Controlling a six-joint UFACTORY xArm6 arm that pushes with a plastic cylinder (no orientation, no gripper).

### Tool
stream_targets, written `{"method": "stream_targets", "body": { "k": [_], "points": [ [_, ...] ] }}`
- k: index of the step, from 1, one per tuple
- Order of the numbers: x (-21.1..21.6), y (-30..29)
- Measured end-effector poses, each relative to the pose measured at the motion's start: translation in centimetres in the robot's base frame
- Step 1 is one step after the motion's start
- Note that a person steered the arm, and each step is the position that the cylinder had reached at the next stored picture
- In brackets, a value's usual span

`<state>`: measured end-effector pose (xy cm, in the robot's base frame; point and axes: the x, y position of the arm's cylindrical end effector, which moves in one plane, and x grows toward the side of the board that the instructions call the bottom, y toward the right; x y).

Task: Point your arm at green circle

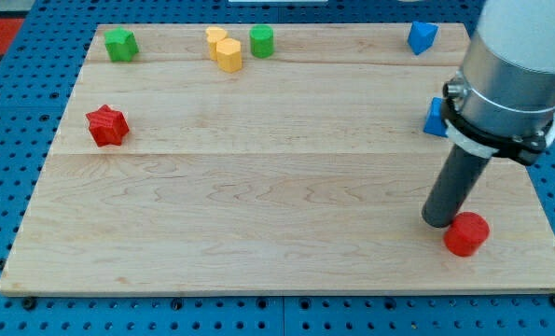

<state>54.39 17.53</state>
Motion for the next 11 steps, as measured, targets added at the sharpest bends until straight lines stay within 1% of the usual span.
{"method": "stream_targets", "body": {
  "k": [2, 3, 4, 6, 10, 11],
  "points": [
    [0.3, 0.3],
    [-2.8, -1.0],
    [-7.0, -2.4],
    [-7.3, -2.4],
    [-17.2, -4.3],
    [-18.1, -4.3]
  ]
}}
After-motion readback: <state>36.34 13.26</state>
